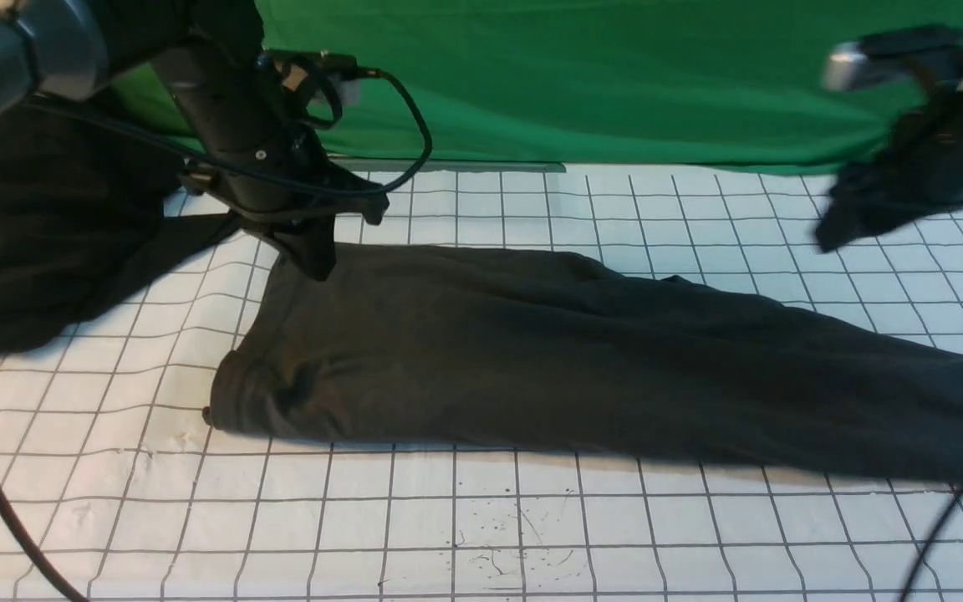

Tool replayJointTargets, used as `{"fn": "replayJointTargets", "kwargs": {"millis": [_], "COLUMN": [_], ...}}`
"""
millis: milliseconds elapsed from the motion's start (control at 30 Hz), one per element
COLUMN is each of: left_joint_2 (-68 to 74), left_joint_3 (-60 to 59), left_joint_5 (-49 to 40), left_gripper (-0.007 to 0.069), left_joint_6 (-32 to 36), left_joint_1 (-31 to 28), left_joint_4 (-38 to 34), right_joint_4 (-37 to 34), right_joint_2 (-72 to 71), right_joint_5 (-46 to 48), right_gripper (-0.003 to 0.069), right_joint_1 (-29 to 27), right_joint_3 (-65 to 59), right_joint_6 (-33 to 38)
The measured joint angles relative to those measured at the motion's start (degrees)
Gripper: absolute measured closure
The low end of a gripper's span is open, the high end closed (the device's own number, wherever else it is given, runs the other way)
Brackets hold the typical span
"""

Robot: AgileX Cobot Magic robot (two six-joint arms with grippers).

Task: Fold a long-sleeved shirt over a white checkered tablecloth.
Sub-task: 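Pull the folded dark garment lengthwise by its ends to straighten it flat on the table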

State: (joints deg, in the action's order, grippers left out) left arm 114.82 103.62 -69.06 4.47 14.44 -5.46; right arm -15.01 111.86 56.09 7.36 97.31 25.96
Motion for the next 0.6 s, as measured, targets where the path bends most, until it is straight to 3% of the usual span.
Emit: {"fn": "replayJointTargets", "kwargs": {"millis": [167,300,600], "left_joint_2": [0.1,0.1,0.1], "left_joint_3": [0.0,0.0,0.0], "left_joint_5": [-0.3,-0.3,-0.4], "left_gripper": [0.0627,0.0627,0.0627], "left_joint_6": [0.0,0.0,0.0], "left_joint_1": [0.0,0.0,0.0], "left_joint_4": [0.1,0.2,0.2], "right_joint_4": [-0.8,-0.8,3.3], "right_joint_2": [10.0,15.8,23.2], "right_joint_5": [-0.3,-0.5,2.9], "right_gripper": [0.0204,0.0204,0.0212], "right_joint_1": [7.3,11.0,13.9], "right_joint_3": [10.3,17.5,23.2], "right_joint_6": [7.8,9.7,11.1]}}
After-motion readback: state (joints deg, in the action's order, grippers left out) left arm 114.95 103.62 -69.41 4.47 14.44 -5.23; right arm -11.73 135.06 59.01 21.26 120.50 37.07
